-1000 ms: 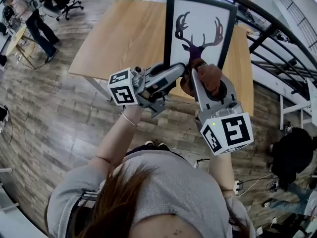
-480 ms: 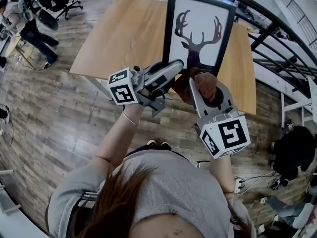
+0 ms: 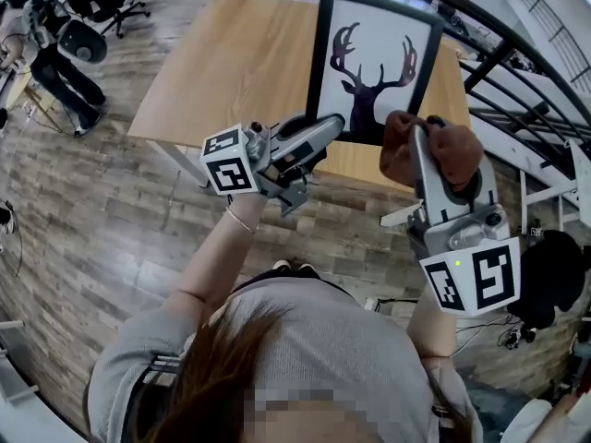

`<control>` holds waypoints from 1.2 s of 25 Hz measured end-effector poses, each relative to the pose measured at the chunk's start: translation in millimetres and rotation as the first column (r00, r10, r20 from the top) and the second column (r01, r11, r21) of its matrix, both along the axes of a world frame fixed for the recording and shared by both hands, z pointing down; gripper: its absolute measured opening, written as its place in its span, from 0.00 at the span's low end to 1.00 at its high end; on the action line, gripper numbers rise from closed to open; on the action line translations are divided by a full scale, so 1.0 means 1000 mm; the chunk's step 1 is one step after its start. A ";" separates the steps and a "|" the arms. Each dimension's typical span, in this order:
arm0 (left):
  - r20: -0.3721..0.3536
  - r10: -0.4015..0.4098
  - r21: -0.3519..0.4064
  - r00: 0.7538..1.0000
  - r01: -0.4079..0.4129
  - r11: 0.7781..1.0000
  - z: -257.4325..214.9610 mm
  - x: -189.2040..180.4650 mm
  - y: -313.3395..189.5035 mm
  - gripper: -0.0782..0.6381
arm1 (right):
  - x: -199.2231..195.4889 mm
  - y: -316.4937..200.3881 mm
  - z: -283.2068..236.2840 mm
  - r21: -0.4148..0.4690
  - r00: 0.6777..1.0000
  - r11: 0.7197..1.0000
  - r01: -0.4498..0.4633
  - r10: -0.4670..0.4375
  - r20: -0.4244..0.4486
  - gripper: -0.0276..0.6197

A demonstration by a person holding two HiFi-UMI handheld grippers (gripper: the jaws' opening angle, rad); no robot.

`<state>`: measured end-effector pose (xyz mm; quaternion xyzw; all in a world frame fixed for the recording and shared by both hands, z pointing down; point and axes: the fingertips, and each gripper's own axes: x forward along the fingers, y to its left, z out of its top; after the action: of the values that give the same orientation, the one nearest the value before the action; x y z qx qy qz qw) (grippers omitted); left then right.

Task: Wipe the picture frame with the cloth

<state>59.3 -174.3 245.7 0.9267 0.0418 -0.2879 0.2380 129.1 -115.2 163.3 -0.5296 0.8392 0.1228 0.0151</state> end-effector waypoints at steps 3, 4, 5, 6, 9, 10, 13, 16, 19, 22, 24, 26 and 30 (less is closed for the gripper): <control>0.028 0.021 0.026 0.999 -0.022 0.999 -0.002 -0.004 0.001 0.18 | 0.011 -0.014 -0.070 0.171 0.996 0.981 -0.089 0.089 0.012 0.16; 0.029 0.032 0.027 0.999 -0.033 0.999 -0.003 -0.005 0.001 0.18 | 0.014 -0.019 -0.090 0.224 0.993 0.967 -0.118 0.118 0.017 0.16; 0.027 0.045 0.025 0.999 -0.046 0.999 -0.004 -0.006 0.002 0.18 | 0.016 -0.025 -0.107 0.270 0.990 0.952 -0.143 0.142 0.021 0.16; 0.024 0.058 0.022 0.998 -0.058 0.998 -0.004 -0.007 0.002 0.18 | 0.017 -0.031 -0.121 0.305 0.987 0.938 -0.161 0.162 0.024 0.16; 0.007 0.093 0.012 0.996 -0.093 0.996 -0.004 -0.007 0.003 0.18 | 0.017 -0.052 -0.142 0.360 0.979 0.913 -0.193 0.201 0.015 0.16; -0.001 0.103 0.009 0.995 -0.103 0.995 -0.005 -0.008 0.003 0.18 | 0.016 -0.059 -0.143 0.362 0.978 0.911 -0.198 0.209 0.009 0.16; -0.035 0.123 0.003 0.992 -0.123 0.992 -0.007 -0.008 0.004 0.18 | 0.016 -0.075 -0.131 0.335 0.979 0.923 -0.190 0.202 0.000 0.16; -0.068 0.125 0.003 0.990 -0.125 0.992 -0.011 -0.009 0.006 0.18 | 0.017 -0.081 -0.112 0.299 0.982 0.937 -0.178 0.191 -0.013 0.16; -0.083 0.117 0.008 0.990 -0.117 0.993 -0.015 -0.010 0.009 0.18 | 0.015 -0.079 -0.098 0.278 0.982 0.947 -0.162 0.181 -0.045 0.16; -0.085 0.117 0.016 0.989 -0.116 0.993 -0.017 -0.010 0.011 0.18 | 0.016 -0.075 -0.086 0.255 0.980 0.953 -0.164 0.186 -0.066 0.16; -0.089 0.116 0.017 0.989 -0.115 0.993 -0.018 -0.010 0.011 0.18 | 0.017 -0.075 -0.078 0.238 0.981 0.958 -0.162 0.182 -0.066 0.16; -0.088 0.114 0.016 0.990 -0.113 0.993 -0.016 -0.011 0.010 0.18 | 0.018 -0.076 -0.071 0.220 0.983 0.963 -0.158 0.175 -0.059 0.16; -0.081 0.115 0.012 0.990 -0.114 0.993 -0.012 -0.010 0.007 0.18 | 0.020 -0.077 -0.060 0.189 0.984 0.969 -0.162 0.174 -0.049 0.16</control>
<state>49.0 -166.8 233.7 0.9111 0.1057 -0.3111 0.2487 149.4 -191.9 103.2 -0.5907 0.7764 0.2180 0.0261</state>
